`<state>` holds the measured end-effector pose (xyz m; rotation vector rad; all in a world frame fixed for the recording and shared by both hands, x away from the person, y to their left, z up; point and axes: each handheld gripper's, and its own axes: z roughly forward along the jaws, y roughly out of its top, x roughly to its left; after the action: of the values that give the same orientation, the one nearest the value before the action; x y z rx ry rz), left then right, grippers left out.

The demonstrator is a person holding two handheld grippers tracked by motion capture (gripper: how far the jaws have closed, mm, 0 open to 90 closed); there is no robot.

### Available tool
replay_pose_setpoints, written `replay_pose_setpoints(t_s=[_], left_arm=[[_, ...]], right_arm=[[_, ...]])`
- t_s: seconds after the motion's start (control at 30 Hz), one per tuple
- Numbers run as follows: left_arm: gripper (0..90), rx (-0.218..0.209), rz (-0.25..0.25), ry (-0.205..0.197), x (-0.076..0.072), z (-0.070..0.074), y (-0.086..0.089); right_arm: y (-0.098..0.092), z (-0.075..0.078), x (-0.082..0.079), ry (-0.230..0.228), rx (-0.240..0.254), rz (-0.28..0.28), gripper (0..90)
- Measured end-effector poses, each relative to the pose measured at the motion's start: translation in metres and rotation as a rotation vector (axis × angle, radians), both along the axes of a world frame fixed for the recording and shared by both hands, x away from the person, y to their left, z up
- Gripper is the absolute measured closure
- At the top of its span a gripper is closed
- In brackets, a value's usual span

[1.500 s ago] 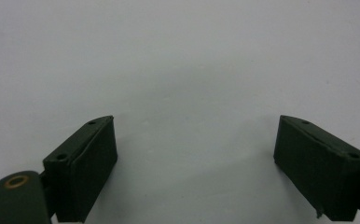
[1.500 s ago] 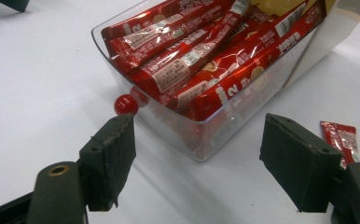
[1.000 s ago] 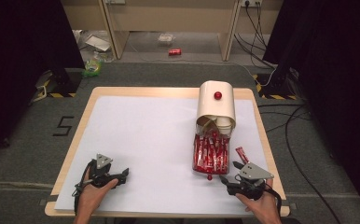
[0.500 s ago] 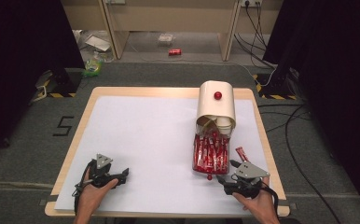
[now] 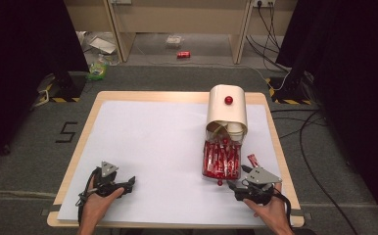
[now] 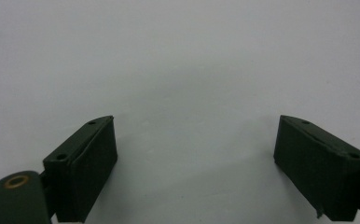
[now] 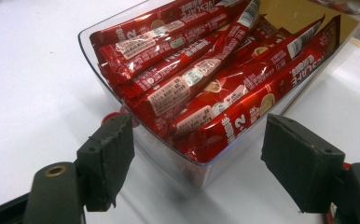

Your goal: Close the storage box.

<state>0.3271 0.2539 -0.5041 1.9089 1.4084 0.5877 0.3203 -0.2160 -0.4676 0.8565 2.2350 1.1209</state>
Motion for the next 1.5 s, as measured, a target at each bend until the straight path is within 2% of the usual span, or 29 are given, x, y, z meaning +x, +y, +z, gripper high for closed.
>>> replay_pose_setpoints(t_s=[0.63,0.83,0.87,0.9,0.97,1.1,1.5], left_arm=[[12.2,0.000,0.000,0.000,0.000,0.000,0.000],[12.2,0.000,0.000,0.000,0.000,0.000,0.000],[12.2,0.000,0.000,0.000,0.000,0.000,0.000],[12.2,0.000,0.000,0.000,0.000,0.000,0.000],[12.2,0.000,0.000,0.000,0.000,0.000,0.000],[12.2,0.000,0.000,-0.001,0.000,0.000,0.000],[12.2,0.000,0.000,0.000,0.000,0.000,0.000]], right_arm=[[0.001,0.001,0.011,-0.021,0.024,-0.027,27.1],[0.000,0.004,0.014,-0.036,0.067,-0.045,31.5],[0.000,0.003,0.015,-0.049,0.038,-0.052,35.4],[0.000,0.001,0.016,-0.051,0.011,-0.055,34.8],[0.001,0.000,0.019,-0.032,0.021,-0.060,31.8],[0.004,0.001,0.020,-0.039,0.024,-0.068,28.8],[0.004,0.001,0.025,-0.042,0.029,-0.079,29.3]])
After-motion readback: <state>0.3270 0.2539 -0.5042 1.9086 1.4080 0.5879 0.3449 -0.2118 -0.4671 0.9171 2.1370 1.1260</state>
